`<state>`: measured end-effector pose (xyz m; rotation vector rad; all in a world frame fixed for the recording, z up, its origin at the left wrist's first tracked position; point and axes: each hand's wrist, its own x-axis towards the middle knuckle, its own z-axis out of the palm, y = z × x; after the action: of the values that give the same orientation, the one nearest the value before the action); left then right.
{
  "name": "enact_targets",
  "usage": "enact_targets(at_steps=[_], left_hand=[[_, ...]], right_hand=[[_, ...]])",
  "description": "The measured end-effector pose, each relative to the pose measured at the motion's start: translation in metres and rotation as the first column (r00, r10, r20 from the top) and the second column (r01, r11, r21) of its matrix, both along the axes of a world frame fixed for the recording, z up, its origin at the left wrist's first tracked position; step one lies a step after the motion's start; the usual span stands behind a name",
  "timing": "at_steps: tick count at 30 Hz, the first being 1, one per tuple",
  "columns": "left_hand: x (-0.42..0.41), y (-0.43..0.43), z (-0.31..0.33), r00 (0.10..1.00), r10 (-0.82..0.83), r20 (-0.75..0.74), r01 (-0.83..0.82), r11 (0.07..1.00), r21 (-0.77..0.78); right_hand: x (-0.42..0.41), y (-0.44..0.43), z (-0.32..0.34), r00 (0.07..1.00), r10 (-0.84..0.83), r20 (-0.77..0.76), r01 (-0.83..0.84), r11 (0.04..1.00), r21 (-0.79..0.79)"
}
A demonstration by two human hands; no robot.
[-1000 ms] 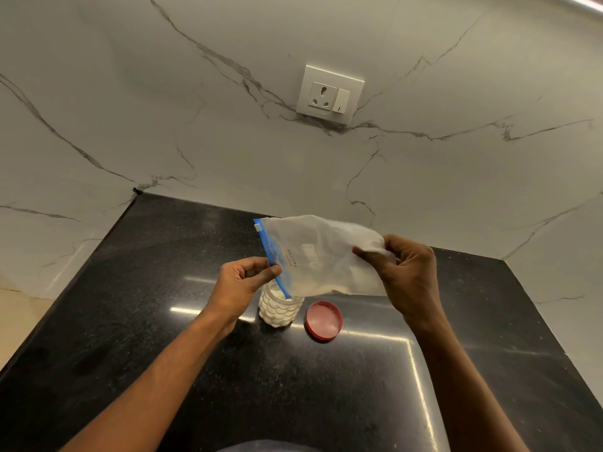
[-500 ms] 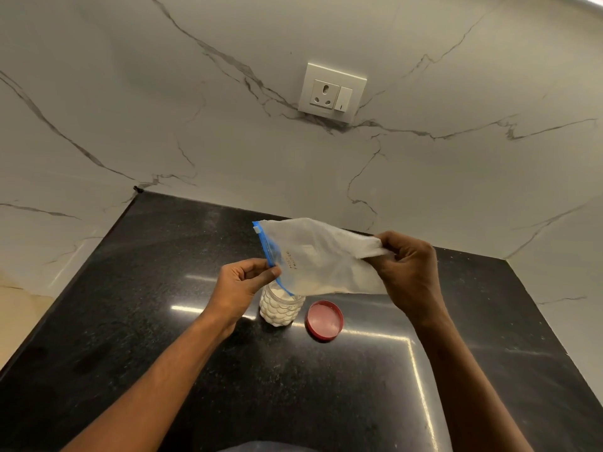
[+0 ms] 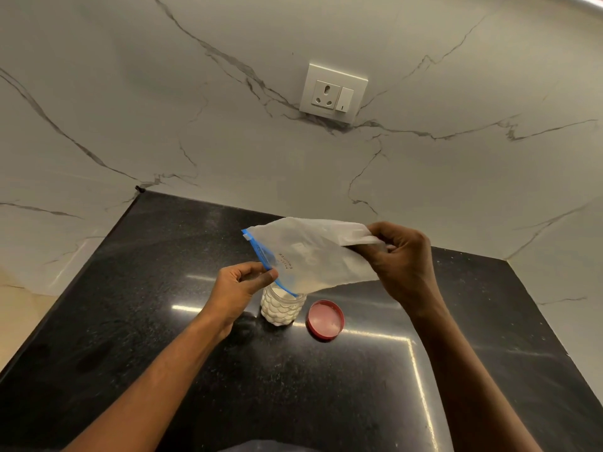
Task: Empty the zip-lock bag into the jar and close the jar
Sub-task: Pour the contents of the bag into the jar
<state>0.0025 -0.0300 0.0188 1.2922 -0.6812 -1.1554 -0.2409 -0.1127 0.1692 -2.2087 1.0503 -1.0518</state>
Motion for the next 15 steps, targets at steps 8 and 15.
enact_targets(at_steps=[8, 15], left_hand=[[0.001, 0.001, -0.007, 1.0, 0.017, -0.007, -0.016, 0.998, 0.065], [-0.002, -0.002, -0.01, 1.0, 0.017, -0.006, -0.017, 0.996, 0.087]], right_hand=[[-0.033, 0.002, -0.019, 0.983, 0.044, -0.181, 0.001, 0.971, 0.241], [-0.015, 0.006, -0.024, 0.996, -0.024, -0.09, 0.03, 0.998, 0.063]])
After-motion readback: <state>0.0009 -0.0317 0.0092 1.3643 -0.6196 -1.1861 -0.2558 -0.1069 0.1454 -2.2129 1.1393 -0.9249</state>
